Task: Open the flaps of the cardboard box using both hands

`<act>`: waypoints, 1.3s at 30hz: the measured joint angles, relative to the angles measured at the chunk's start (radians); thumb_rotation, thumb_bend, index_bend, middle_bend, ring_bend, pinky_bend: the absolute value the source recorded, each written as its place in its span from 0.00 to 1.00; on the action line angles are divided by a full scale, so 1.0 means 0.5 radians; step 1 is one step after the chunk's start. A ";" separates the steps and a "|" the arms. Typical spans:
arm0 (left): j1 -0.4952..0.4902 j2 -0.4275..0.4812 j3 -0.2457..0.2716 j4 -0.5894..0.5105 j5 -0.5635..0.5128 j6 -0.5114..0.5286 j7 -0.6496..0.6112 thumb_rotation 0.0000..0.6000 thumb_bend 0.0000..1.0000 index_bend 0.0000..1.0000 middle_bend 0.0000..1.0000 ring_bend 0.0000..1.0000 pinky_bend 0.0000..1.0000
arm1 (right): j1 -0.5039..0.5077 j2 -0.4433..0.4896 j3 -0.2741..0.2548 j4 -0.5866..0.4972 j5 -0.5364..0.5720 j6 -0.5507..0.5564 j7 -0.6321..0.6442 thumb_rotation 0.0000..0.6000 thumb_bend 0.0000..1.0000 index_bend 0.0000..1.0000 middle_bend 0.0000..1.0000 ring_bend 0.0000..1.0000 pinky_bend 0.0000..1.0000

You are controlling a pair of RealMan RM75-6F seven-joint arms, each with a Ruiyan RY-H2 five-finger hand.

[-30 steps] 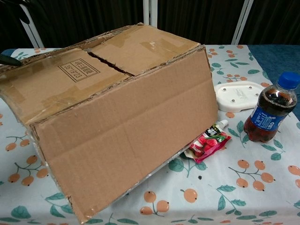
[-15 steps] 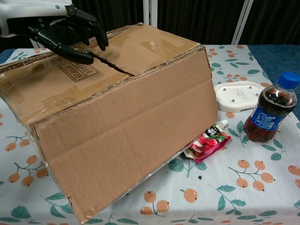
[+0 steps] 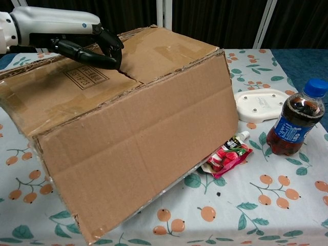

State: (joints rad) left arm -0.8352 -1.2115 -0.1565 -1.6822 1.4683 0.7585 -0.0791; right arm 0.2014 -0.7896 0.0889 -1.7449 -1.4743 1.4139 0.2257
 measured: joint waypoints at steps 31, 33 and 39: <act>0.378 0.949 0.038 -0.810 0.003 0.518 0.192 0.10 0.00 0.66 0.41 0.10 0.21 | -0.041 0.002 0.039 -0.082 -0.102 0.053 -0.001 1.00 0.18 0.00 0.00 0.00 0.00; 0.459 1.007 0.075 -0.844 0.045 0.583 0.196 0.10 0.00 0.66 0.41 0.10 0.21 | -0.040 -0.001 0.038 -0.099 -0.114 0.056 -0.019 1.00 0.18 0.00 0.00 0.00 0.00; 0.749 1.140 0.212 -0.917 0.195 0.871 0.197 0.10 0.00 0.66 0.40 0.10 0.21 | -0.045 0.005 0.040 -0.140 -0.137 0.073 -0.057 1.00 0.18 0.00 0.00 0.00 0.00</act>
State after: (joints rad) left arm -0.4607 -0.6418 -0.0507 -2.1408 1.5659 1.1942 0.0194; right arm 0.1791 -0.7872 0.1088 -1.8150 -1.5426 1.4506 0.1971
